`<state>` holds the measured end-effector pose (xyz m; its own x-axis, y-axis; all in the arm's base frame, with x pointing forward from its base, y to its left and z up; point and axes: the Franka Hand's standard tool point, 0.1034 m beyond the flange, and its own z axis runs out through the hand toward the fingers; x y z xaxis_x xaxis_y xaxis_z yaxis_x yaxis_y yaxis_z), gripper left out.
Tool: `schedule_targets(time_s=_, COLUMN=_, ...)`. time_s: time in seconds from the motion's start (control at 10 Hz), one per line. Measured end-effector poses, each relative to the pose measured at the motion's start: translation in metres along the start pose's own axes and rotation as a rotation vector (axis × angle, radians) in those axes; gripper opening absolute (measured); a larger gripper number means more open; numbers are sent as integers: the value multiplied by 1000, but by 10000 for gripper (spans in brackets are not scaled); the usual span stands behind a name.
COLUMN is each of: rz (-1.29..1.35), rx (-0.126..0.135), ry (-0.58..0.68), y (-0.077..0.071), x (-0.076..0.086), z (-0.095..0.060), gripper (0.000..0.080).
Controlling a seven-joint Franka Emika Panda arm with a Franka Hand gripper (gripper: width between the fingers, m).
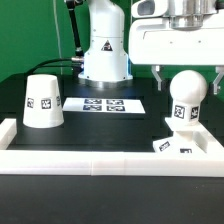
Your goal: Assemble lamp
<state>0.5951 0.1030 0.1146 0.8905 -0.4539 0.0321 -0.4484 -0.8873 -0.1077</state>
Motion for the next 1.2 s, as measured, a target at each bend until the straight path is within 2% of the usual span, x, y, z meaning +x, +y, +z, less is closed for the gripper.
schedule_targets(time_s=0.4, rz=-280, rx=0, ry=0, y=0, x=0, z=0, gripper=699)
schedule_targets(time_s=0.9, rz=-861, rx=-21, ry=2, y=-1, x=0, z=0, gripper=699)
schedule_targets(time_s=1.2, rz=-1013, rx=-23, ry=0, y=1, x=1, z=0, gripper=699)
